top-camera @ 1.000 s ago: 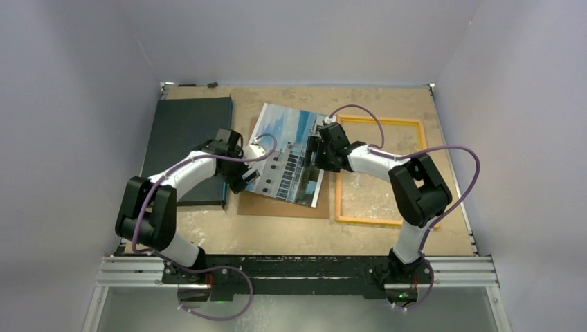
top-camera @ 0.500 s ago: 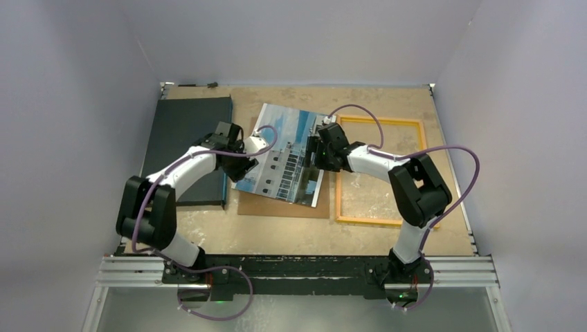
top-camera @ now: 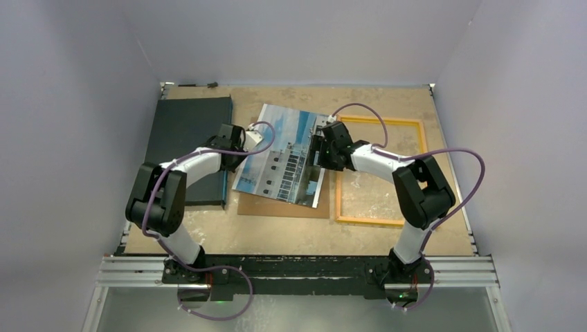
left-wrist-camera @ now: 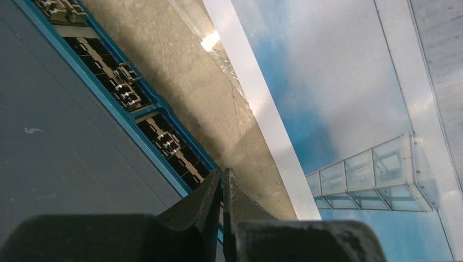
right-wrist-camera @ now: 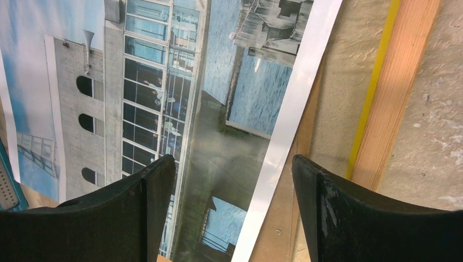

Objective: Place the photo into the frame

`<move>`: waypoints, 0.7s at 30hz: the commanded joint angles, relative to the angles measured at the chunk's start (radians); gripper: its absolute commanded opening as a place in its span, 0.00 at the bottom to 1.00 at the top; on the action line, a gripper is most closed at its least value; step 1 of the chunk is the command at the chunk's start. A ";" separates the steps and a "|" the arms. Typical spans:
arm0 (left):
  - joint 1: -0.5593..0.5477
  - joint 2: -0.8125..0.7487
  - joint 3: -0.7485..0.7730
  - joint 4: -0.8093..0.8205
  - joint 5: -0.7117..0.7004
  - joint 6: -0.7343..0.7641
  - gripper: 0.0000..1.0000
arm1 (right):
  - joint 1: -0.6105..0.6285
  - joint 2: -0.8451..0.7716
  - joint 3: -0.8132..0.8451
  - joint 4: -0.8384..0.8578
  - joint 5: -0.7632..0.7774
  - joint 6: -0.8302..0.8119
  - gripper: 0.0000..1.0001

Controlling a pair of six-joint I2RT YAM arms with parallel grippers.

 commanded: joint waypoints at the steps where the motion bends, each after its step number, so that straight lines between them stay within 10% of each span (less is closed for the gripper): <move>1: 0.072 -0.018 -0.060 0.038 -0.133 0.042 0.03 | -0.003 -0.021 -0.007 -0.001 -0.009 -0.007 0.80; 21: 0.232 -0.034 -0.190 0.040 -0.190 0.204 0.00 | -0.034 -0.011 -0.077 0.034 -0.019 -0.005 0.82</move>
